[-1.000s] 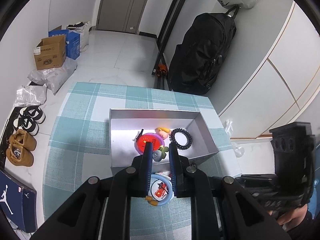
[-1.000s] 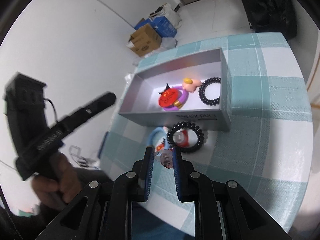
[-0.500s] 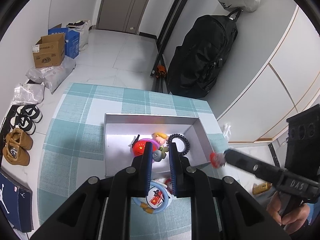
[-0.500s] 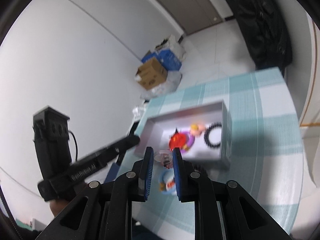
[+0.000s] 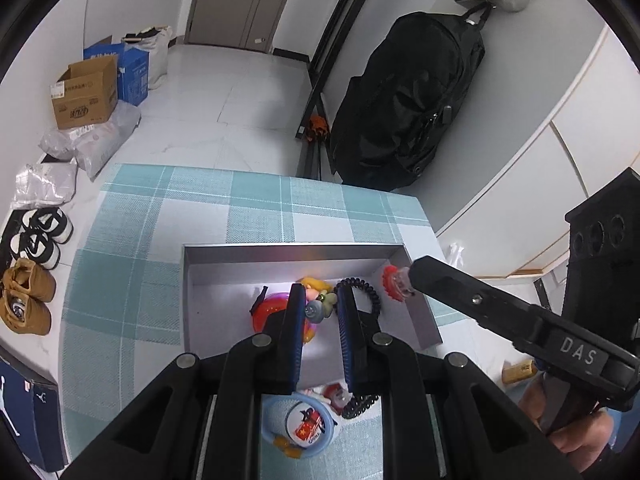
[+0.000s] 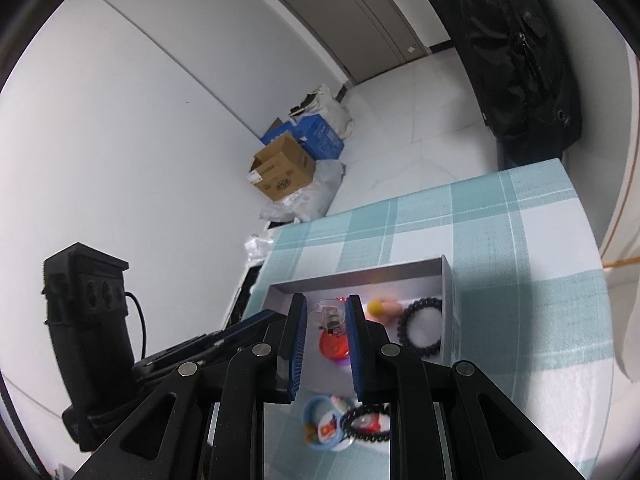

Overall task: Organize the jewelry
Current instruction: 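Carry the figurine into the silver box with the left gripper and open it, then raise the left gripper out of the box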

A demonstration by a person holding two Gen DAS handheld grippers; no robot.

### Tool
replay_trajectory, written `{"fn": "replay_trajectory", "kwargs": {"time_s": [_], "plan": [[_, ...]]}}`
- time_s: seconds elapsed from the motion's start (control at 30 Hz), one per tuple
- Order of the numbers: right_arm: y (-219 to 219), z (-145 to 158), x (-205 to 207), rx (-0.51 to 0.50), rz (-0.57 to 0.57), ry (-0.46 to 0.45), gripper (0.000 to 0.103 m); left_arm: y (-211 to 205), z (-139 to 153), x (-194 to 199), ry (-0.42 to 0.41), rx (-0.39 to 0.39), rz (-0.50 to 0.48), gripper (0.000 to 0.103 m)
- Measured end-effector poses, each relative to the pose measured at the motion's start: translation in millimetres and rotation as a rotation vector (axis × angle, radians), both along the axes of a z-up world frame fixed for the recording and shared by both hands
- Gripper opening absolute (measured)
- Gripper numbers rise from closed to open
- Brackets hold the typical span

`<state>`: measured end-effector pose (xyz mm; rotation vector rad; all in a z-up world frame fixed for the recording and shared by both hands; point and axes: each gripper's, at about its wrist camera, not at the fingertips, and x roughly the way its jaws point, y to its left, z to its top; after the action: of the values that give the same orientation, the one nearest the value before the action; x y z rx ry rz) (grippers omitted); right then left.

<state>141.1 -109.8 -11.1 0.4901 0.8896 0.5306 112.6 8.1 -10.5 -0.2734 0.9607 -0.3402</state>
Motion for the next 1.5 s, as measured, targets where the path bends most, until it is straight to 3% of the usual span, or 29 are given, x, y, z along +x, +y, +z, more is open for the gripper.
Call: {"fn": "replay_trajectory", "kwargs": {"time_s": [0.6, 0.67, 0.73, 0.8, 1.17, 1.23, 1.5], "plan": [[-0.9, -23.1, 15.7, 0.003, -0.013, 0.083, 0.021, 1.2, -15.3, 19.9, 0.065, -0.079, 0.057, 0.012], [-1.4, -21.7, 14.6, 0.01, -0.018, 0.08, 0.023, 0.5, -14.4, 21.4, 0.087, -0.096, 0.039, 0.021], [-1.8, -19.6, 13.3, 0.0, -0.021, 0.07, 0.031, -0.8, -12.8, 18.7, 0.074, -0.103, 0.025, 0.047], [-4.1, -17.3, 10.6, -0.002, -0.026, 0.055, 0.039, 0.3, -7.8, 12.5, 0.032, -0.063, 0.045, 0.056], [-17.4, -3.3, -10.5, -0.051, -0.039, -0.013, 0.052, 13.5, 2.9, -5.5, -0.015, -0.058, 0.063, 0.057], [-20.3, -1.5, -14.9, -0.051, -0.047, -0.025, 0.059, 16.8, 5.8, -10.6, -0.032, -0.045, 0.073, 0.057], [-22.7, 3.3, -34.0, -0.084, -0.028, -0.069, 0.068, 23.8, 6.5, -28.8, -0.059, 0.015, 0.09, 0.057]]}}
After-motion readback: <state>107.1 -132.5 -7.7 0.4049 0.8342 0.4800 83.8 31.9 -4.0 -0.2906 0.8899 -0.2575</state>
